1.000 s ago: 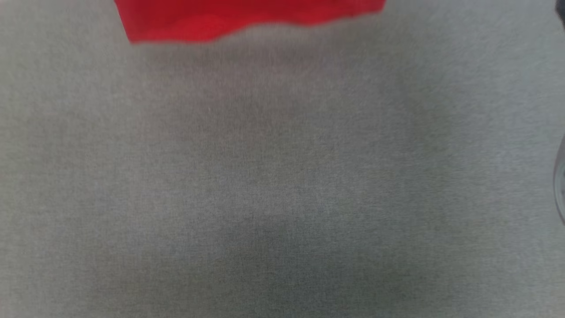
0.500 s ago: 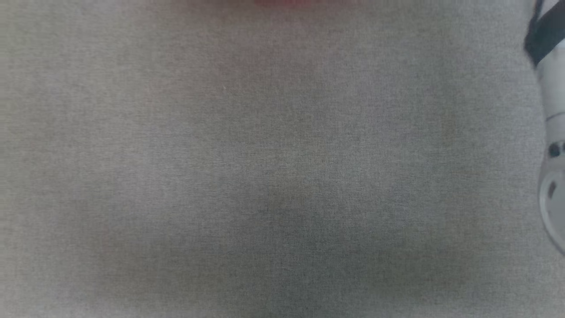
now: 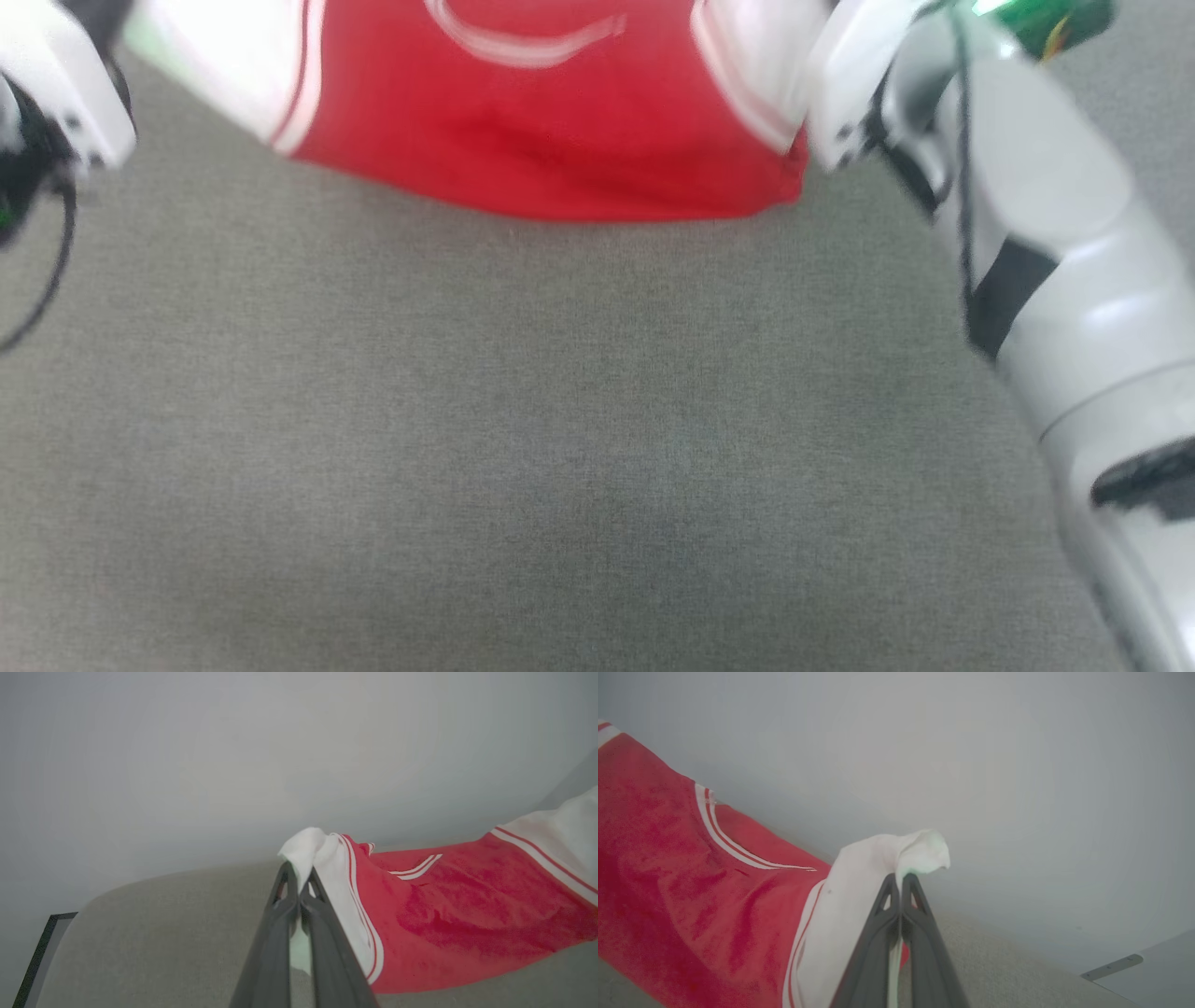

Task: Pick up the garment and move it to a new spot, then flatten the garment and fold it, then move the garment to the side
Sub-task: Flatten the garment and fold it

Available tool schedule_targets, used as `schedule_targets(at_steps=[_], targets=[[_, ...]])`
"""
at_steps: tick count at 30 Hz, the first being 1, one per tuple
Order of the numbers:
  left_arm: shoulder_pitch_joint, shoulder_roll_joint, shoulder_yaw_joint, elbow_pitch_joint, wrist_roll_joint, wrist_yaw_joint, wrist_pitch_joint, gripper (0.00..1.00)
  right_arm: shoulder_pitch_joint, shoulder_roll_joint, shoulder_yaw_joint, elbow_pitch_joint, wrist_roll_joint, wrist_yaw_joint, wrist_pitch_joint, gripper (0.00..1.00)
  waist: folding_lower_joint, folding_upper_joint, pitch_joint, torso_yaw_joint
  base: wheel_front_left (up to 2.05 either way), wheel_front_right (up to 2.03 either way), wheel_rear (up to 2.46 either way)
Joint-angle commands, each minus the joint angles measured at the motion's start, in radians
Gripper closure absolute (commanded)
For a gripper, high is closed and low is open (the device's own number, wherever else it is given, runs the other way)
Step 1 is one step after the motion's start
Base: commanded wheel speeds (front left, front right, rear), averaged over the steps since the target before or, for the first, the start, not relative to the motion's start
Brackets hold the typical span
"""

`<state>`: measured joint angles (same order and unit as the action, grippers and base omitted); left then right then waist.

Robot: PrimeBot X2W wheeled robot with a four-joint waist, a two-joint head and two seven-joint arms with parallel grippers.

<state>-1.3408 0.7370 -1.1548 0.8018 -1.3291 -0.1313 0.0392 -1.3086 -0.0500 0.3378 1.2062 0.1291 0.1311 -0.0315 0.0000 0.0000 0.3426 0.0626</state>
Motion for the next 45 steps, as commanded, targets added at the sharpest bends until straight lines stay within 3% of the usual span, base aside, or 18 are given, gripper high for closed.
schedule_targets(at_steps=[1, 8, 20, 24, 30, 45], targets=[[0.042, 0.016, -0.009, -0.026, -0.022, 0.002, 0.011, 1.00, 0.047, 0.000, 0.039, -0.036, 0.053, -0.001, 0.022, 1.00, 0.0000, 0.0000, -0.023, -0.001, 0.00, 0.00, 0.00], [0.207, 0.091, -0.049, -0.148, -0.064, 0.002, 0.029, 1.00, 0.232, -0.063, 0.195, -0.223, 0.221, -0.001, 0.140, 1.00, 0.0000, 0.0000, -0.073, -0.005, 0.00, 0.00, 0.00], [0.435, 0.224, -0.075, -0.376, -0.113, 0.064, -0.013, 1.00, 0.570, -0.342, 0.310, -0.764, 0.437, -0.001, 0.430, 1.00, 0.0000, 0.0000, -0.098, -0.010, 0.00, 0.00, 0.00], [0.509, 0.269, -0.085, -0.440, -0.123, 0.105, -0.030, 1.00, 0.688, -0.417, 0.278, -0.925, 0.487, -0.001, 0.536, 1.00, 0.0000, 0.0000, -0.106, -0.015, 0.00, 0.00, 0.00], [0.620, 0.310, -0.102, -0.510, -0.111, 0.154, -0.046, 1.00, 0.857, -0.471, 0.201, -1.069, 0.533, -0.001, 0.689, 1.00, 0.0000, 0.0000, -0.134, -0.021, 0.00, 0.00, 0.00], [0.863, 0.346, -0.120, -0.588, -0.134, 0.277, -0.005, 1.00, 1.181, -0.544, 0.092, -1.271, 0.593, -0.001, 0.979, 1.00, 0.0000, 0.0000, -0.190, -0.028, 0.00, 0.00, 0.00]])
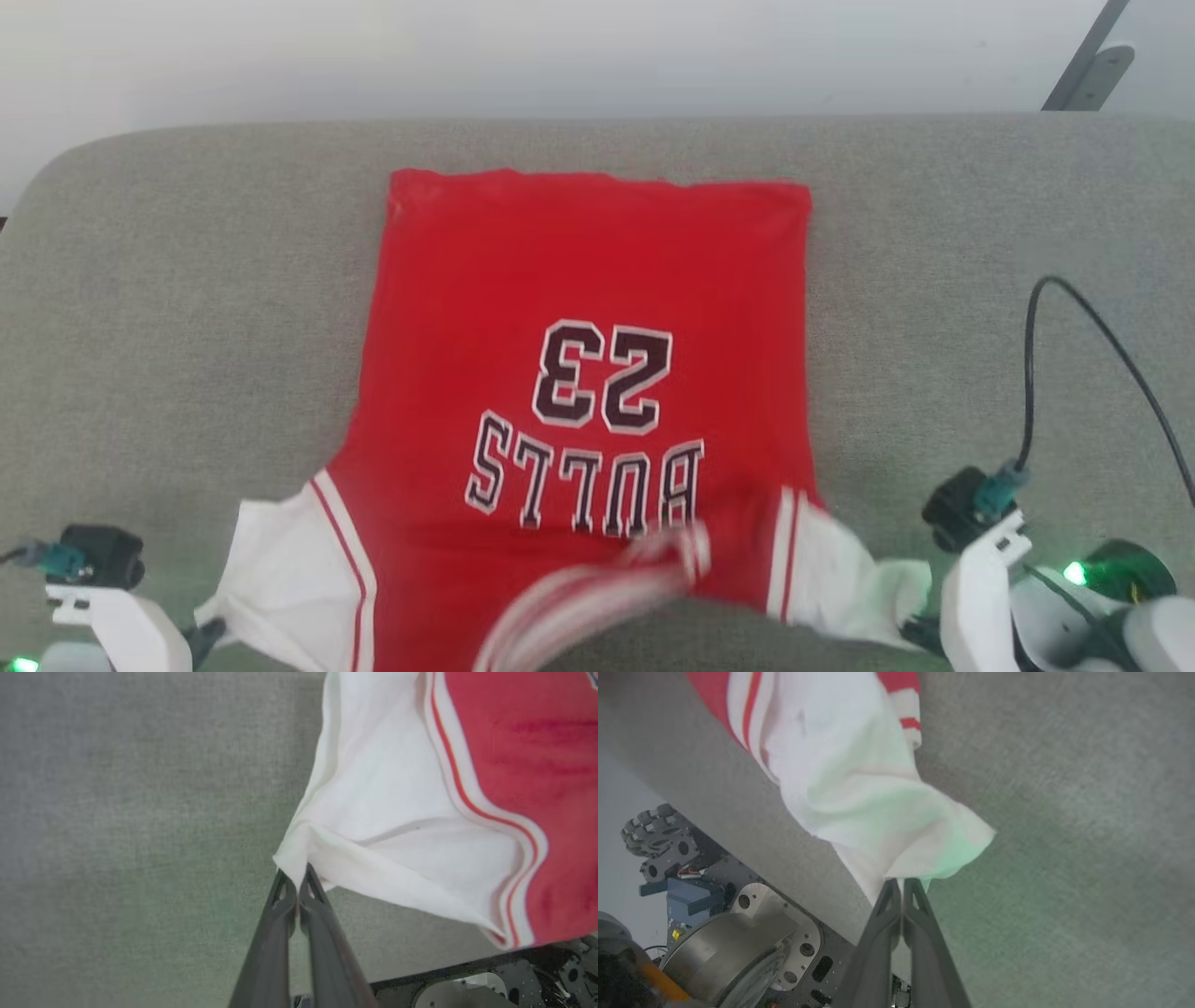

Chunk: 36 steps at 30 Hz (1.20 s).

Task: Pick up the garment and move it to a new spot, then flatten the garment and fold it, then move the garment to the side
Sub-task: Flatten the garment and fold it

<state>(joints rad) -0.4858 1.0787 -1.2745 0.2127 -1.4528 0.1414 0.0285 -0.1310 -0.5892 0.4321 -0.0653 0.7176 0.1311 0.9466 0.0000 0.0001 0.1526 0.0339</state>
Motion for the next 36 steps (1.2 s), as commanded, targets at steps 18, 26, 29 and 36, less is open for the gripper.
schedule_targets(at_steps=[18, 26, 29, 36], targets=[[0.046, -0.054, 0.022, -0.005, -0.064, -0.007, -0.020, 1.00, 0.054, 0.128, -0.198, -0.110, -0.120, -0.001, 0.083, 0.00, 0.0000, -0.0001, 0.031, 0.014, 0.00, 0.00, 0.00], [0.016, -0.075, 0.045, 0.003, -0.057, -0.027, -0.049, 1.00, -0.087, 0.249, -0.326, -0.181, -0.273, -0.001, 0.001, 0.00, 0.0000, -0.0001, 0.087, 0.027, 0.00, 0.00, 0.00], [0.002, -0.086, 0.051, 0.013, -0.051, -0.036, -0.054, 1.00, -0.178, 0.304, -0.354, -0.130, -0.352, -0.001, -0.062, 0.00, 0.0000, -0.0001, 0.111, 0.033, 0.00, 0.00, 0.00], [-0.055, -0.124, 0.063, 0.044, -0.018, -0.074, -0.049, 1.00, -0.456, 0.416, -0.434, 0.172, -0.503, -0.001, -0.195, 0.00, 0.0000, -0.0001, 0.181, 0.072, 0.00, 0.00, 0.00]])
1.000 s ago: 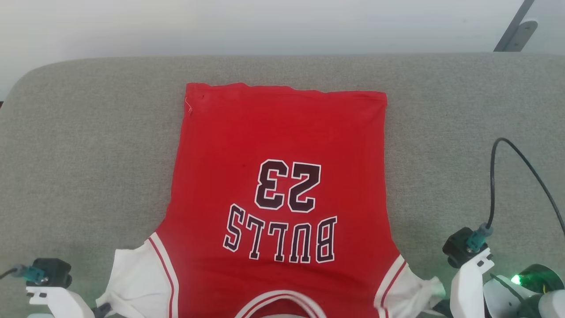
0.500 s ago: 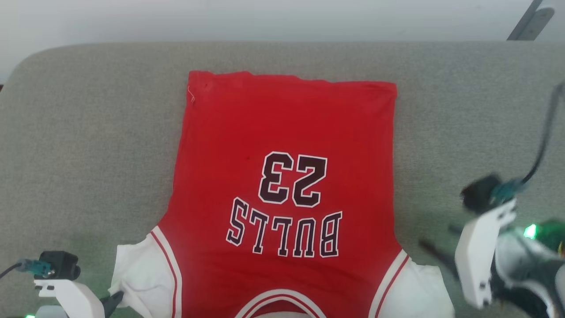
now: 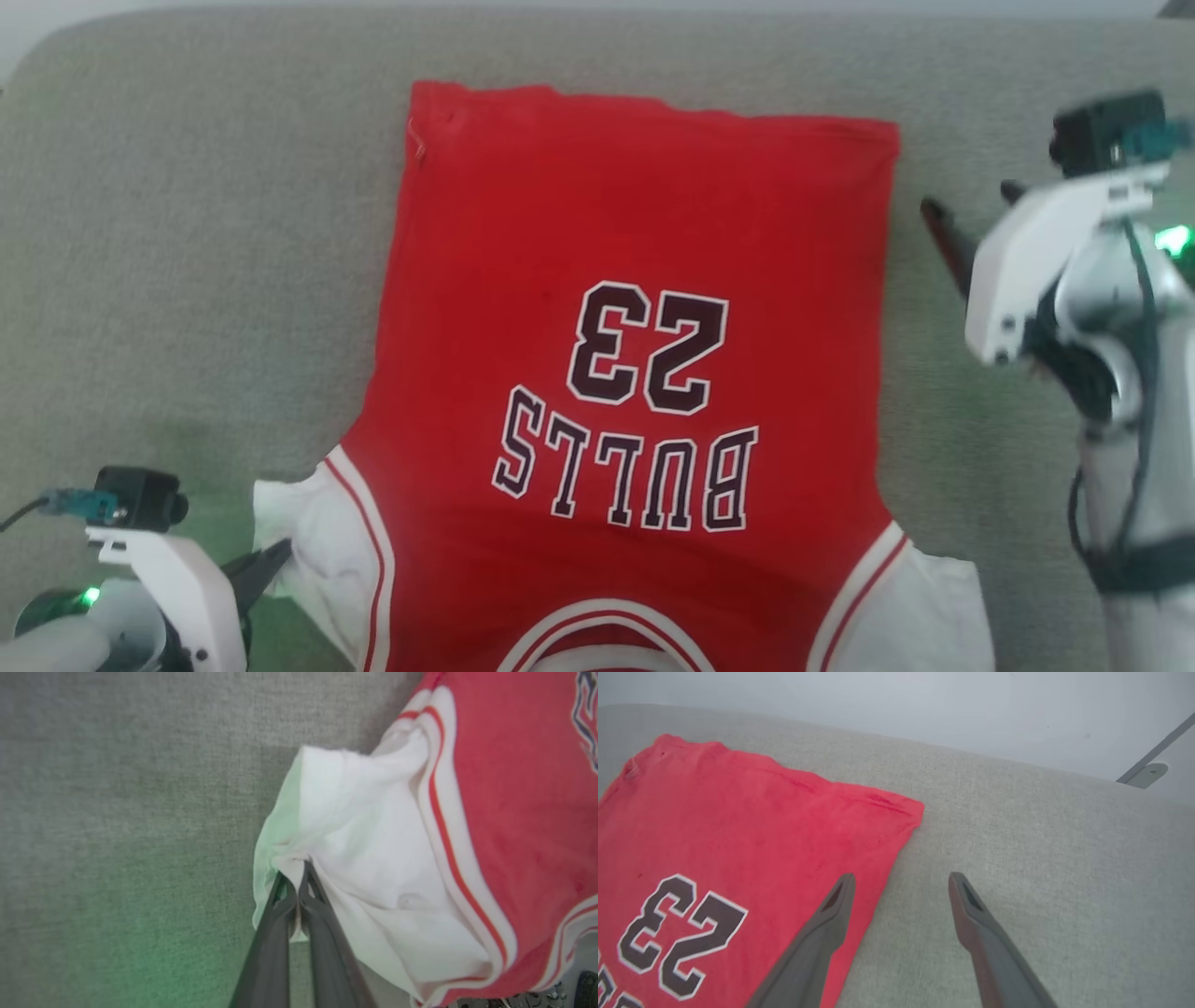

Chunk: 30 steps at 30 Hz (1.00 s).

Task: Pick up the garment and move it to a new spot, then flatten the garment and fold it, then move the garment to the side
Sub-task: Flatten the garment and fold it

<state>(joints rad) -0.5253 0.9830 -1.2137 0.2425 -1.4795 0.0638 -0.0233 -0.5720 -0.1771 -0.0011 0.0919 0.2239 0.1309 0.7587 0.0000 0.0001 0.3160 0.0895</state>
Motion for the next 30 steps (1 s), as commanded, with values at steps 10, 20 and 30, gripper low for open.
schedule_targets(at_steps=[10, 20, 30], targets=[[-0.080, -0.088, 0.000, 0.093, 0.047, -0.048, 0.021, 1.00, -0.293, 0.046, -0.159, 0.422, -0.152, -0.001, 0.018, 0.00, 0.0000, -0.0001, 0.084, 0.096, 0.00, 0.00, 0.00], [-0.116, -0.157, -0.008, 0.190, 0.068, -0.098, 0.037, 1.00, -0.394, 0.076, -0.307, 0.734, -0.265, -0.001, 0.130, 0.96, 0.0000, -0.0001, 0.112, 0.149, 0.00, 0.00, 0.00], [-0.109, -0.174, 0.005, 0.246, 0.048, -0.119, 0.019, 1.00, -0.421, 0.073, -0.256, 0.778, -0.292, -0.001, 0.079, 1.00, 0.0000, -0.0001, 0.096, 0.117, 0.00, 0.00, 0.00]])
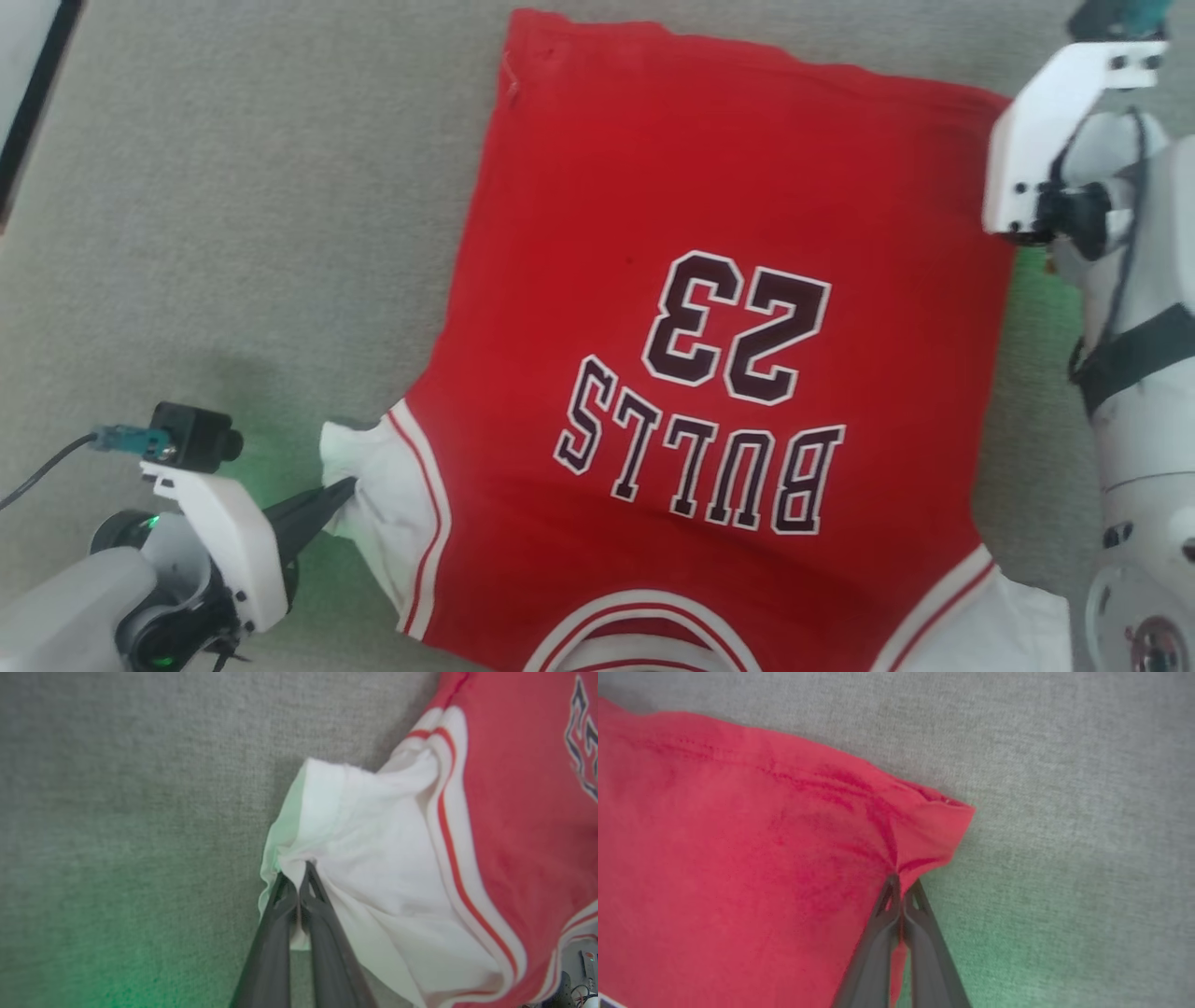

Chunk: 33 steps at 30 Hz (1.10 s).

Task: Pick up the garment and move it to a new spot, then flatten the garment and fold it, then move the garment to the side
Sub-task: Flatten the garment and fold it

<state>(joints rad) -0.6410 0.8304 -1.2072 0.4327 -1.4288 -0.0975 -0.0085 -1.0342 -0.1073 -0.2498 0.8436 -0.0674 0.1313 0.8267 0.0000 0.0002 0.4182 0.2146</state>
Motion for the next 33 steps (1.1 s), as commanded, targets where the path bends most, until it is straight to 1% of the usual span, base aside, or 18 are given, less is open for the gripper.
schedule_targets(at_steps=[1, 5, 8, 10, 13, 16, 21, 25, 27, 30, 33], targets=[[0.009, -0.019, 0.000, 0.058, -0.005, 0.041, 0.002, 1.00, 0.043, 0.002, 0.013, 0.024, 0.010, -0.001, 0.014, 1.00, 0.0000, -0.0002, -0.011, -0.017, 0.00, 0.00, 0.00], [0.012, -0.004, 0.009, 0.057, -0.006, 0.052, -0.011, 1.00, 0.065, -0.004, 0.136, -0.011, 0.085, -0.001, 0.021, 1.00, 0.0000, -0.0002, -0.028, -0.059, 0.00, 0.00, 0.00], [0.011, 0.013, 0.016, 0.049, -0.006, 0.067, -0.020, 1.00, 0.113, -0.019, 0.234, -0.071, 0.164, -0.001, 0.035, 1.00, 0.0000, -0.0002, -0.042, -0.093, 0.00, 0.00, 0.00], [0.009, 0.026, 0.022, 0.040, -0.002, 0.079, -0.029, 1.00, 0.153, -0.034, 0.293, -0.132, 0.223, -0.001, 0.041, 1.00, 0.0000, -0.0002, -0.050, -0.115, 0.00, 0.00, 0.00], [0.015, 0.045, 0.030, 0.023, -0.008, 0.085, -0.038, 1.00, 0.232, -0.059, 0.369, -0.245, 0.313, -0.001, 0.059, 1.00, 0.0000, -0.0002, -0.063, -0.148, 0.00, 0.00, 0.00], [0.024, 0.065, 0.032, 0.000, -0.013, 0.094, -0.040, 1.00, 0.323, -0.088, 0.421, -0.368, 0.383, -0.001, 0.085, 1.00, 0.0000, -0.0002, -0.074, -0.175, 0.00, 0.00, 0.00], [0.039, 0.098, 0.032, -0.042, -0.014, 0.108, -0.042, 1.00, 0.485, -0.117, 0.444, -0.571, 0.439, -0.001, 0.144, 1.00, 0.0000, -0.0002, -0.084, -0.208, 0.00, 0.00, 0.00], [0.048, 0.117, 0.038, -0.069, -0.017, 0.119, -0.049, 1.00, 0.620, -0.108, 0.418, -0.718, 0.453, -0.001, 0.194, 1.00, 0.0000, -0.0002, -0.086, -0.225, 0.00, 0.00, 0.00], [0.050, 0.126, 0.040, -0.079, -0.020, 0.124, -0.053, 1.00, 0.685, -0.093, 0.399, -0.784, 0.455, -0.001, 0.213, 1.00, 0.0000, -0.0002, -0.085, -0.231, 0.00, 0.00, 0.00], [0.051, 0.133, 0.044, -0.093, -0.022, 0.129, -0.058, 1.00, 0.774, -0.071, 0.372, -0.854, 0.439, -0.001, 0.231, 1.00, 0.0000, -0.0002, -0.082, -0.234, 0.00, 0.00, 0.00], [0.048, 0.137, 0.044, -0.104, -0.021, 0.132, -0.057, 1.00, 0.842, -0.051, 0.349, -0.875, 0.416, -0.001, 0.229, 1.00, 0.0000, -0.0002, -0.078, -0.234, 0.00, 0.00, 0.00]])
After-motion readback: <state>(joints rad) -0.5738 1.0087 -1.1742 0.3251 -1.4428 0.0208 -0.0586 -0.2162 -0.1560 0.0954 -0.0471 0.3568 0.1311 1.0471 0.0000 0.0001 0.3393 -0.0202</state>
